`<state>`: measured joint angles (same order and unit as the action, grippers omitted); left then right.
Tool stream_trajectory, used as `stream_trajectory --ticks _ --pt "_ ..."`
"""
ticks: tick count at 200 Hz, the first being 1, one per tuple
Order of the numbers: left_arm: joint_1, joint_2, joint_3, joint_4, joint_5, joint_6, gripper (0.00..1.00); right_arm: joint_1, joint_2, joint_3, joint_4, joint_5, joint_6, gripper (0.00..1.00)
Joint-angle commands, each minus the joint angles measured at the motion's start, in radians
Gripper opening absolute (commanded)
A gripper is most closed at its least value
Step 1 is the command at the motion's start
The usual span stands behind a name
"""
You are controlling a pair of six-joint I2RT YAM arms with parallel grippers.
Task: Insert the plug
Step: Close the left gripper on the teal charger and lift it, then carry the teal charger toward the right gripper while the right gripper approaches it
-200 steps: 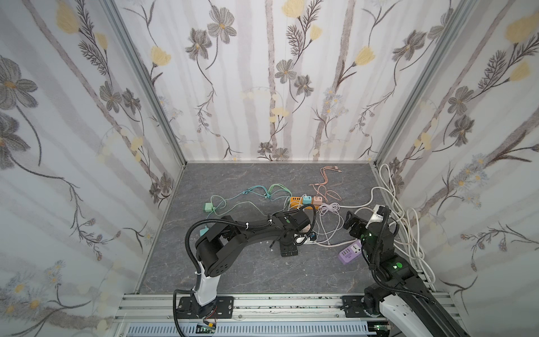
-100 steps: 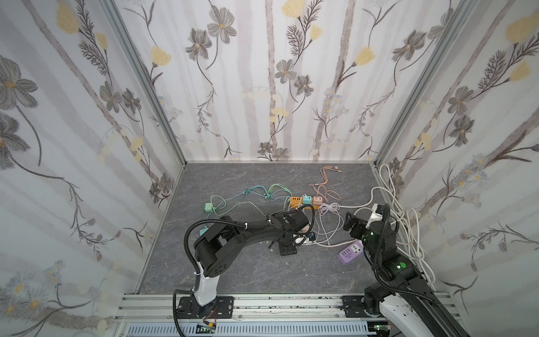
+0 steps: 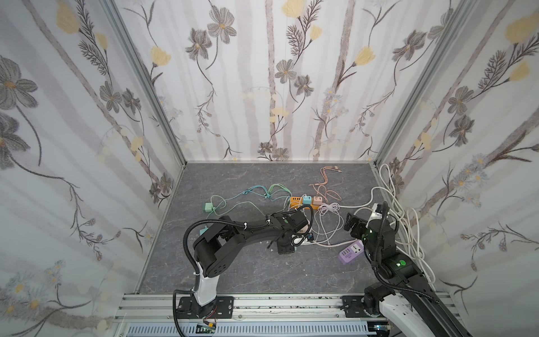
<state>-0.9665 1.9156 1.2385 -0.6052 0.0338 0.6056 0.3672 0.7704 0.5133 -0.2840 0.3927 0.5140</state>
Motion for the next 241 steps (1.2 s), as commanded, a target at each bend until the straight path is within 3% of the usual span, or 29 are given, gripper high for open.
stream_trajectory --ticks 1,21,31,74,121,157,186,241 --pt "0.003 0.008 -0.021 -0.028 -0.078 0.018 0.40 0.001 0.017 0.027 -0.023 0.020 -0.018 0.99" --pt "0.005 -0.013 -0.038 0.003 -0.075 0.008 0.34 0.001 0.029 0.022 -0.009 -0.016 -0.030 0.99" --pt "0.005 -0.029 -0.050 0.020 -0.068 0.000 0.31 0.001 0.036 0.014 0.016 -0.094 -0.057 0.99" --pt "0.011 -0.158 -0.136 0.101 -0.027 -0.034 0.00 0.002 0.099 0.013 0.009 -0.362 -0.031 0.99" --pt "0.010 -0.351 -0.241 0.204 0.005 -0.074 0.00 0.002 0.160 0.063 -0.052 -0.641 0.058 0.99" --pt "0.012 -0.464 -0.259 0.321 0.007 -0.092 0.00 0.017 0.201 0.080 0.003 -0.880 0.135 0.95" --pt "0.015 -0.542 -0.300 0.461 0.043 -0.036 0.00 0.044 0.219 0.096 -0.014 -0.965 0.123 0.96" --pt "0.024 -0.511 -0.227 0.395 0.069 0.050 0.00 0.155 0.230 0.071 0.124 -1.044 0.122 0.94"
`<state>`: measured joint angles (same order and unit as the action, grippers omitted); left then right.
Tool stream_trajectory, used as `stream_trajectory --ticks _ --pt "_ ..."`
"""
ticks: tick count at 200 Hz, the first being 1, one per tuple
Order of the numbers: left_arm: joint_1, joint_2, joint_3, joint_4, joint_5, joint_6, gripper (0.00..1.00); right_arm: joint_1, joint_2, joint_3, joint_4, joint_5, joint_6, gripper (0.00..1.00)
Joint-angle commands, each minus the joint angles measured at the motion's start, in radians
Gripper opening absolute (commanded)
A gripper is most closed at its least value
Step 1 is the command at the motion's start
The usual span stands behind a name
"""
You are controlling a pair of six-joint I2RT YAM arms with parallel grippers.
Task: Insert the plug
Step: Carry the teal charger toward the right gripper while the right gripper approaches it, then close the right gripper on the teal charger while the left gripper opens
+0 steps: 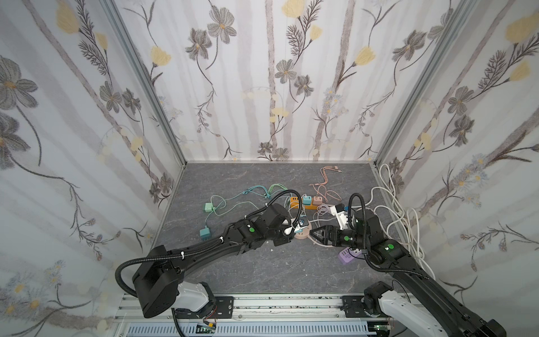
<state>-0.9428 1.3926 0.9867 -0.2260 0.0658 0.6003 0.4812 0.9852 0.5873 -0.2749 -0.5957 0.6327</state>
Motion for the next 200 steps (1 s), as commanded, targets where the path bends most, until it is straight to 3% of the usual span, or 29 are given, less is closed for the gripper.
stream_trajectory --ticks 1,33,57,82,117,177,200 --pt "0.001 0.013 0.025 0.017 0.038 0.056 0.00 0.044 0.017 -0.004 0.117 -0.055 0.003 0.94" --pt "0.000 0.006 0.007 0.056 0.053 0.089 0.00 0.091 0.082 0.021 0.169 -0.041 -0.029 0.92" --pt "0.001 0.005 0.004 0.063 0.048 0.110 0.00 0.094 0.117 0.076 0.100 0.056 -0.040 0.82" --pt "0.001 -0.002 -0.008 0.084 0.053 0.112 0.00 0.094 0.134 0.085 0.133 0.096 -0.026 0.79" --pt "0.001 -0.015 -0.022 0.118 0.067 0.100 0.00 0.094 0.197 0.112 0.142 0.086 0.002 0.58" --pt "-0.001 -0.032 -0.042 0.127 0.078 0.093 0.00 0.096 0.230 0.105 0.239 0.108 0.067 0.58" --pt "-0.001 -0.027 -0.043 0.128 0.071 0.096 0.00 0.096 0.260 0.125 0.210 0.061 0.042 0.54"
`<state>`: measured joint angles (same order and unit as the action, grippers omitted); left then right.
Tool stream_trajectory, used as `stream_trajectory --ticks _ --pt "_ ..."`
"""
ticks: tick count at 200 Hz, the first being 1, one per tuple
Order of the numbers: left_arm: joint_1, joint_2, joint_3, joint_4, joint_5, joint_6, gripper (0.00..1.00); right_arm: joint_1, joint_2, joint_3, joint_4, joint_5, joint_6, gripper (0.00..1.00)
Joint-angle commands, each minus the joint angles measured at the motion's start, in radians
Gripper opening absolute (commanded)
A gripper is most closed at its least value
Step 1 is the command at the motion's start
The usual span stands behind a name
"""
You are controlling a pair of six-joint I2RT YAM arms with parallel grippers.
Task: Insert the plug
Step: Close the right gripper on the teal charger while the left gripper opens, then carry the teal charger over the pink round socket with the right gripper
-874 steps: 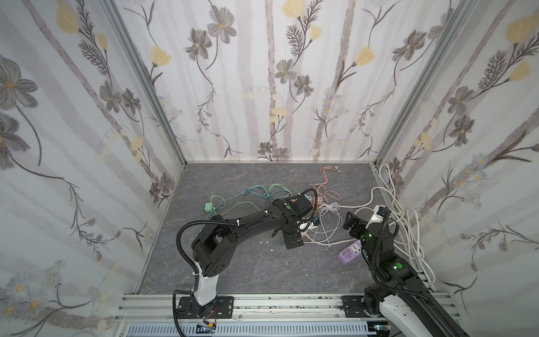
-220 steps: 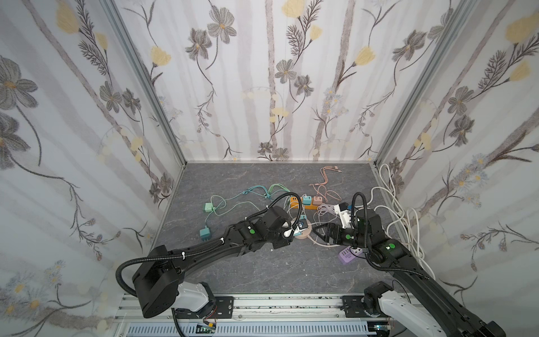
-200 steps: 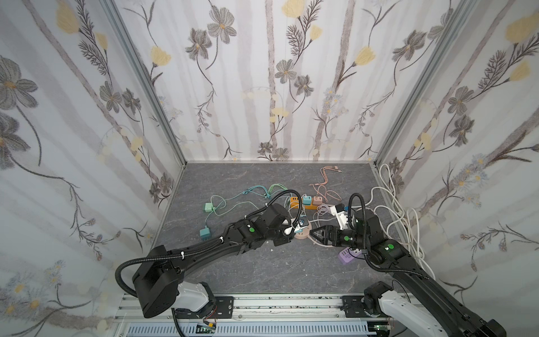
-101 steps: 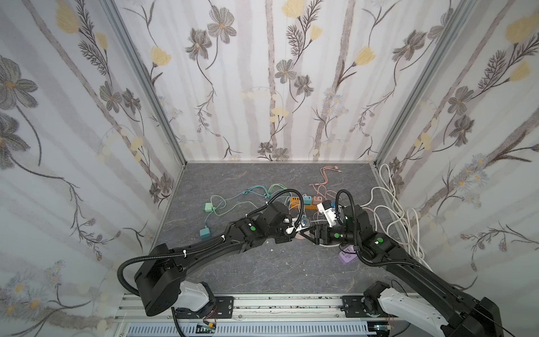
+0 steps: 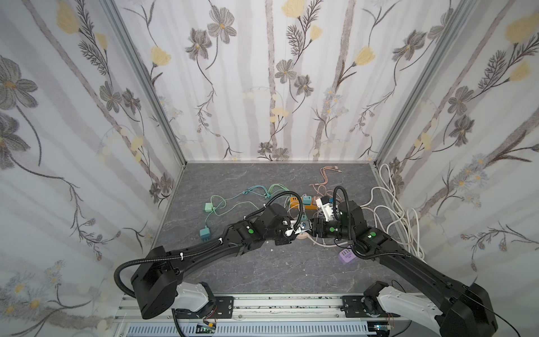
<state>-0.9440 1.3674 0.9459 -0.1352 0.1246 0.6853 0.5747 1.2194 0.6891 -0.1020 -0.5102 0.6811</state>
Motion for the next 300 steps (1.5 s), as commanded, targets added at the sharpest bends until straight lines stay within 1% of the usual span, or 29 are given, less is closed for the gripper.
stream_trajectory --ticks 1,14,39,69,76,87,105,111,127,134,143,151,158,170,173,175,194,205,219,242,264,275,300 --pt "0.000 -0.002 -0.003 0.037 0.012 0.011 0.00 0.002 0.028 0.024 0.037 -0.029 -0.007 0.54" --pt "0.000 -0.001 -0.003 0.039 0.012 0.010 0.00 0.002 0.045 0.029 0.034 -0.066 -0.015 0.52" --pt "0.001 0.000 -0.007 0.047 0.021 0.013 0.00 0.004 0.055 0.028 0.036 -0.085 -0.021 0.49" --pt "0.001 0.006 -0.008 0.047 0.020 0.015 0.00 0.004 0.071 0.045 0.013 -0.103 -0.036 0.41" --pt "0.000 0.007 -0.007 0.044 0.021 0.015 0.00 0.003 0.072 0.045 0.014 -0.105 -0.037 0.37" --pt "0.001 0.007 -0.009 0.046 0.025 0.014 0.00 0.004 0.072 0.046 0.018 -0.103 -0.038 0.35" --pt "0.001 0.003 -0.014 0.059 0.028 0.009 0.00 0.003 0.068 0.046 0.023 -0.106 -0.054 0.24" --pt "0.001 0.001 -0.016 0.068 0.027 0.007 0.00 0.002 0.065 0.049 0.020 -0.109 -0.068 0.17" --pt "0.001 -0.005 -0.027 0.092 0.022 -0.001 0.10 0.003 0.058 0.065 -0.016 -0.098 -0.121 0.01" --pt "0.000 -0.008 -0.034 0.109 0.013 -0.009 0.18 0.002 0.055 0.075 -0.042 -0.085 -0.151 0.00" --pt "0.002 -0.015 -0.047 0.140 0.000 -0.025 0.35 0.002 0.052 0.088 -0.071 -0.066 -0.191 0.00" --pt "0.004 -0.024 -0.066 0.185 -0.018 -0.044 0.56 0.000 0.051 0.099 -0.092 -0.049 -0.229 0.00" --pt "0.008 -0.036 -0.089 0.241 -0.040 -0.064 0.71 -0.001 0.052 0.108 -0.115 -0.031 -0.273 0.00" --pt "0.020 -0.058 -0.129 0.335 -0.074 -0.106 0.91 -0.003 0.061 0.125 -0.154 -0.004 -0.367 0.00" --pt "0.023 -0.064 -0.140 0.356 -0.083 -0.118 0.98 -0.003 0.066 0.132 -0.165 0.005 -0.393 0.00" --pt "0.026 -0.067 -0.146 0.369 -0.087 -0.126 1.00 -0.003 0.069 0.136 -0.175 0.011 -0.412 0.00" --pt "0.046 -0.100 -0.178 0.427 -0.133 -0.180 1.00 -0.003 0.120 0.196 -0.262 0.068 -0.577 0.00" --pt "0.050 -0.103 -0.201 0.468 -0.190 -0.206 1.00 -0.003 0.155 0.234 -0.305 0.083 -0.674 0.00" --pt "0.055 -0.152 -0.236 0.531 -0.258 -0.241 1.00 -0.002 0.202 0.292 -0.354 0.087 -0.797 0.00" --pt "0.065 -0.194 -0.270 0.595 -0.369 -0.323 1.00 -0.003 0.283 0.341 -0.422 0.143 -0.965 0.00" --pt "0.070 -0.221 -0.285 0.621 -0.455 -0.389 1.00 -0.001 0.378 0.422 -0.568 0.139 -1.156 0.00" --pt "0.074 -0.232 -0.292 0.632 -0.493 -0.423 1.00 0.003 0.459 0.471 -0.649 0.154 -1.248 0.00" --pt "0.079 -0.259 -0.306 0.634 -0.524 -0.443 1.00 0.004 0.563 0.549 -0.721 0.258 -1.371 0.00"
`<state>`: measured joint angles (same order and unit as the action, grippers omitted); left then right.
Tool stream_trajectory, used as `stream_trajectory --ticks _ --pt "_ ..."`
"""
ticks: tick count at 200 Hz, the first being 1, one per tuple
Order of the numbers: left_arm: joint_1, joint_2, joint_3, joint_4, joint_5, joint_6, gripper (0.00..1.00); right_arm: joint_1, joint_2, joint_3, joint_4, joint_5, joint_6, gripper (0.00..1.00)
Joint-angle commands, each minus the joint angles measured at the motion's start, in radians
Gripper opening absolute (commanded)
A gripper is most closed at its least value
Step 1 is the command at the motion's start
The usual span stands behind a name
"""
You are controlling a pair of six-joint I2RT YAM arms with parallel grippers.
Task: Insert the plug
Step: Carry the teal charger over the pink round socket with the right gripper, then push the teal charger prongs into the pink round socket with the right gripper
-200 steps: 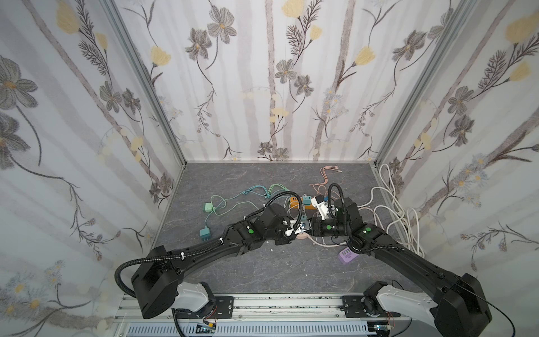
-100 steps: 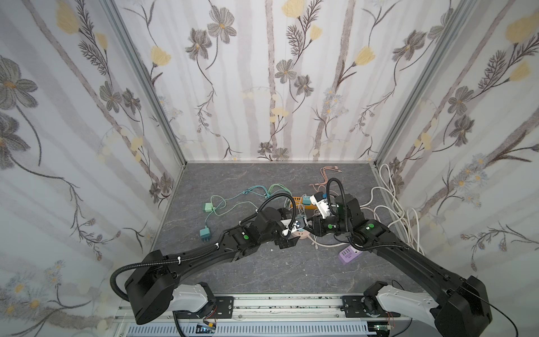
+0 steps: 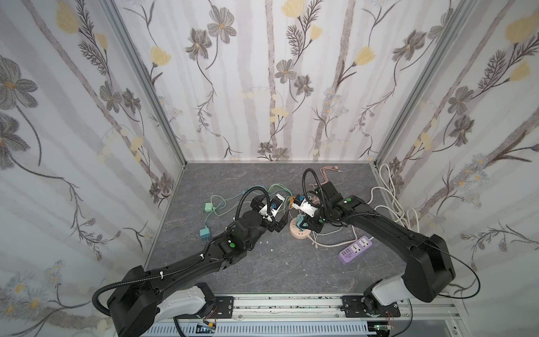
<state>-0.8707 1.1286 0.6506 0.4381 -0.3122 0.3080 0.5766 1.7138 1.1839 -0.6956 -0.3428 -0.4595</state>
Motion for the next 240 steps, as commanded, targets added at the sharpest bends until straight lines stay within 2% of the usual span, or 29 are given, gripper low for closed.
stream_trajectory --ticks 1,31,56,100,192,240 --pt "0.006 -0.021 -0.011 0.060 -0.089 -0.066 1.00 0.002 0.072 0.056 -0.129 0.095 -0.235 0.00" --pt "0.010 -0.033 -0.023 0.050 -0.151 -0.081 1.00 0.011 0.184 0.143 -0.193 0.148 -0.323 0.00" --pt "0.011 -0.047 -0.023 0.013 -0.169 -0.082 1.00 0.024 0.228 0.176 -0.177 0.171 -0.356 0.00" --pt "0.013 -0.064 -0.025 -0.047 -0.163 -0.085 1.00 0.030 0.252 0.197 -0.159 0.125 -0.369 0.00" --pt "0.013 -0.061 -0.015 -0.090 -0.139 -0.099 1.00 0.052 0.268 0.195 -0.141 0.123 -0.384 0.00" --pt "0.012 -0.058 -0.008 -0.113 -0.133 -0.105 1.00 0.067 0.304 0.192 -0.149 0.256 -0.412 0.00"
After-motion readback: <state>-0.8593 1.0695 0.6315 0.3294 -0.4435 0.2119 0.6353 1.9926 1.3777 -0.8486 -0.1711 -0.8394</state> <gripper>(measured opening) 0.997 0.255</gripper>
